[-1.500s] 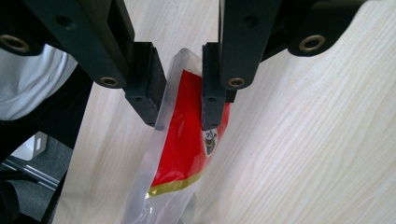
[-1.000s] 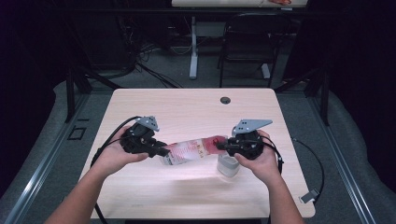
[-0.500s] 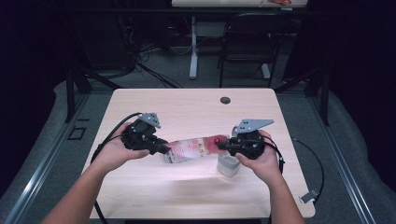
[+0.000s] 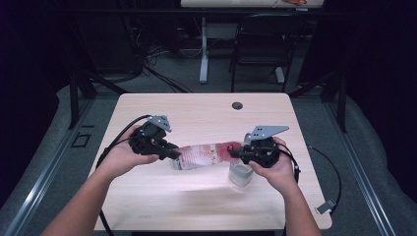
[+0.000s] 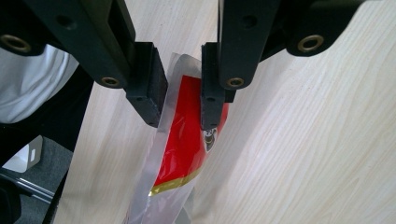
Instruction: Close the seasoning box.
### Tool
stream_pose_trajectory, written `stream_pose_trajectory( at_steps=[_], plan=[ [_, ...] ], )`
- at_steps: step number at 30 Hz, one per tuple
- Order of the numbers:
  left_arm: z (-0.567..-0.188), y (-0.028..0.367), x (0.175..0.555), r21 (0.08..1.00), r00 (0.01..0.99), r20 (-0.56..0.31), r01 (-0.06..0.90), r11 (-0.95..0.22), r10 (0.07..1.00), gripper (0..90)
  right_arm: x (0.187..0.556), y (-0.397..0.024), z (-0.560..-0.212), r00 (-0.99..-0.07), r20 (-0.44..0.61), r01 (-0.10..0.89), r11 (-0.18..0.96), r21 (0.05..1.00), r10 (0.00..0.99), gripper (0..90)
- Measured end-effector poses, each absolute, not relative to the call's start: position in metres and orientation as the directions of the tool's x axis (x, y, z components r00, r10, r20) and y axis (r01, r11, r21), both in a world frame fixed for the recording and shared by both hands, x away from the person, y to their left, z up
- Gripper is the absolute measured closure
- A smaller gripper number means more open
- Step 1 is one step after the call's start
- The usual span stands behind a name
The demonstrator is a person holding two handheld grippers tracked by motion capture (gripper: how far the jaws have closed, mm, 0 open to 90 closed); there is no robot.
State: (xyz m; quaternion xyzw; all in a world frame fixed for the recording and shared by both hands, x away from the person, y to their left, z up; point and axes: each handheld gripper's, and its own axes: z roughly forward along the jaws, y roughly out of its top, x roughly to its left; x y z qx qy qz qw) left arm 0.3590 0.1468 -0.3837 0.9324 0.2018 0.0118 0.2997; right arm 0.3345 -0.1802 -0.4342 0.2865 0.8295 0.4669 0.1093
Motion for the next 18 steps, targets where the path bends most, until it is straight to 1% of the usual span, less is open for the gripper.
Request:
stream_pose_trajectory(
  at_steps=[18],
  plan=[
    [-0.3784,0.1437,0.3618,0.552,0.919,-0.101,0.37,-0.747,0.38,73.5,0.3341,-0.1868,-0.4318,-0.806,0.085,0.373,0.389,0.842,0.586,77.3]
  ],
)
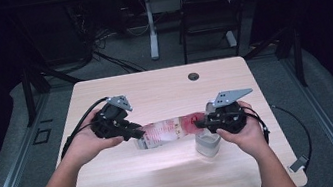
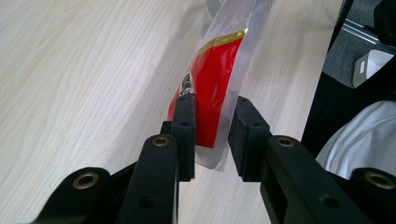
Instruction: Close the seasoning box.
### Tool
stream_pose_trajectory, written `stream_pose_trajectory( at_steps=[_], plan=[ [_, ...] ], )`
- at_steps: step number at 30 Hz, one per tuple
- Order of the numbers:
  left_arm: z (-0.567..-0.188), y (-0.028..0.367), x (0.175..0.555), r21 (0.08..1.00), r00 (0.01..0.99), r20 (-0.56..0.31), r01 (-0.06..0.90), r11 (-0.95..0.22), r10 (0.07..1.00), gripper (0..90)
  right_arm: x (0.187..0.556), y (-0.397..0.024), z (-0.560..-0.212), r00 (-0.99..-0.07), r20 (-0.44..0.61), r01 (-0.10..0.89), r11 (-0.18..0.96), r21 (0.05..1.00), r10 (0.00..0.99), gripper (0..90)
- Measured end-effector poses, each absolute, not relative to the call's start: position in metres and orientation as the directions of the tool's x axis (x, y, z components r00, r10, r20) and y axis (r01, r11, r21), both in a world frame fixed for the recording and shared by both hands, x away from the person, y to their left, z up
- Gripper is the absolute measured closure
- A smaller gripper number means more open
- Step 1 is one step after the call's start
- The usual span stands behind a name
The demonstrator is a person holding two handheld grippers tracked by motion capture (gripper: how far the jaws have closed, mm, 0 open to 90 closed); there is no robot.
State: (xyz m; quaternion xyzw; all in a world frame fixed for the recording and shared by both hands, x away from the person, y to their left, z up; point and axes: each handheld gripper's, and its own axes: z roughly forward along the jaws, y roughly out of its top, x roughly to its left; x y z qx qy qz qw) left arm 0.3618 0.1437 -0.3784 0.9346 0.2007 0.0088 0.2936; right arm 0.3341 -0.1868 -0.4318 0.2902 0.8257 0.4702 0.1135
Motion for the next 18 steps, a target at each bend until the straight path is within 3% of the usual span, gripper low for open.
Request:
stream_pose_trajectory(
  at_steps=[18],
  plan=[
    [-0.374,0.1423,0.3631,0.558,0.921,-0.104,0.366,-0.745,0.375,73.8,0.3322,-0.1977,-0.4286,-0.796,0.092,0.37,0.361,0.856,0.599,86.7]
  ],
)
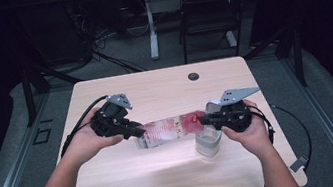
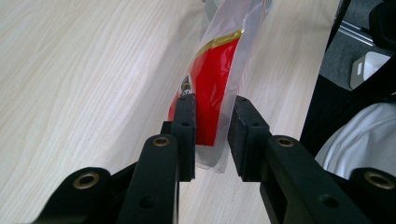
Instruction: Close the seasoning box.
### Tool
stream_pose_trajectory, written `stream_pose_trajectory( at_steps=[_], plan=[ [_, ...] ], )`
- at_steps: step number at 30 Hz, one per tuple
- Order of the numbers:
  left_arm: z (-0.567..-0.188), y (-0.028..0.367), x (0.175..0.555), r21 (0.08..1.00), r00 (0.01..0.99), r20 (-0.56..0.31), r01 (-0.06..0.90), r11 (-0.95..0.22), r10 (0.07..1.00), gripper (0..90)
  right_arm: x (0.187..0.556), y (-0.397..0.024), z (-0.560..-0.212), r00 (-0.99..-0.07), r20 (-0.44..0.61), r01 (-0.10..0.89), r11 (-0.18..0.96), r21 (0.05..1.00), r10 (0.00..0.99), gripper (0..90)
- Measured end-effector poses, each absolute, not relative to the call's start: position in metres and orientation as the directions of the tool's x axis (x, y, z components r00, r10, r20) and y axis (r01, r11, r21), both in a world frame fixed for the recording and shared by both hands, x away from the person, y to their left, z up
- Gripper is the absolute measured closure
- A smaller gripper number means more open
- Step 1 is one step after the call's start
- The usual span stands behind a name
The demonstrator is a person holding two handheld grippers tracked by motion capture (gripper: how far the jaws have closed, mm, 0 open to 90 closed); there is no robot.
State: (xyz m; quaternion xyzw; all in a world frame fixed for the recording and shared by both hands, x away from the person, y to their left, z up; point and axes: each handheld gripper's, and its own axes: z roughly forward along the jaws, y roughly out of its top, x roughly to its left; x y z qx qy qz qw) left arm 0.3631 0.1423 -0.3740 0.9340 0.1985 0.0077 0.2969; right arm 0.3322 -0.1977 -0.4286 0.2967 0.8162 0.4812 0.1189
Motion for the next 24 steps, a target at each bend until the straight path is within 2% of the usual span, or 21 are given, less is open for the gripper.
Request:
stream_pose_trajectory(
  at_steps=[24],
  plan=[
    [-0.363,0.136,0.365,0.564,0.926,-0.099,0.355,-0.746,0.365,74.2,0.335,-0.203,-0.431,-0.78,0.107,0.387,0.341,0.857,0.616,88.4]
  ],
)
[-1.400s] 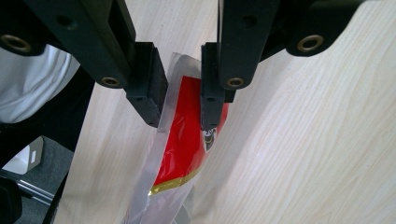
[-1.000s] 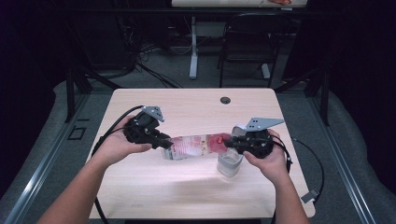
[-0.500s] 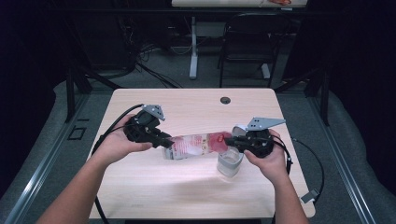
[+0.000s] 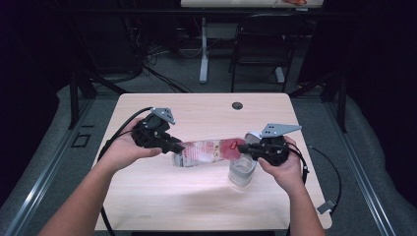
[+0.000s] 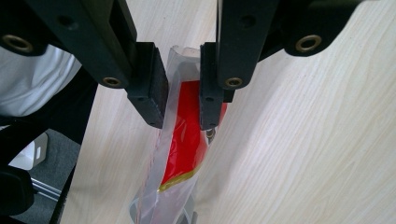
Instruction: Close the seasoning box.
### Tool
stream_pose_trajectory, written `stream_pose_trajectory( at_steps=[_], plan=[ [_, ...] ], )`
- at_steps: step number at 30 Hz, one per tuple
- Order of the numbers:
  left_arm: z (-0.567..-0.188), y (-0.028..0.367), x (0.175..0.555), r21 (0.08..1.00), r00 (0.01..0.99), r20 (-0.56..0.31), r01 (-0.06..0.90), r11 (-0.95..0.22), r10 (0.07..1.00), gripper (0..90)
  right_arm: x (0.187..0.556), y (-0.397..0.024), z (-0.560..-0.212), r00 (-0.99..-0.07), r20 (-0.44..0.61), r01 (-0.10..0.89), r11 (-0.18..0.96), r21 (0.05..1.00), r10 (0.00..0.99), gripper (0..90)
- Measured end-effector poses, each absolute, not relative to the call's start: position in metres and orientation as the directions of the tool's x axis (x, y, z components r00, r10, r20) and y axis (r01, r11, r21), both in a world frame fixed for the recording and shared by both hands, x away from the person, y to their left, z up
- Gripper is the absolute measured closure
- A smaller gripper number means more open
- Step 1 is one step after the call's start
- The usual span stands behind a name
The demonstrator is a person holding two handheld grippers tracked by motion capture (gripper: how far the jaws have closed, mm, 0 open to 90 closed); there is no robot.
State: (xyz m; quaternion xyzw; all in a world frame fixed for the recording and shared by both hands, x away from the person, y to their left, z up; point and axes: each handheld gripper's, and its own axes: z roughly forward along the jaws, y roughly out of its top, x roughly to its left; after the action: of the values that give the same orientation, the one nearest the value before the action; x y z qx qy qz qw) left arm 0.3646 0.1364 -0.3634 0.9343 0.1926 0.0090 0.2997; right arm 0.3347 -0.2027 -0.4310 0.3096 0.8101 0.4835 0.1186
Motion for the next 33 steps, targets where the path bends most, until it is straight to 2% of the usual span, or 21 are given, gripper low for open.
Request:
stream_pose_trajectory(
  at_steps=[33],
  plan=[
    [-0.349,0.125,0.368,0.574,0.929,-0.089,0.342,-0.744,0.359,74.8,0.335,-0.207,-0.432,-0.762,0.088,0.396,0.355,0.847,0.641,89.0]
  ],
)
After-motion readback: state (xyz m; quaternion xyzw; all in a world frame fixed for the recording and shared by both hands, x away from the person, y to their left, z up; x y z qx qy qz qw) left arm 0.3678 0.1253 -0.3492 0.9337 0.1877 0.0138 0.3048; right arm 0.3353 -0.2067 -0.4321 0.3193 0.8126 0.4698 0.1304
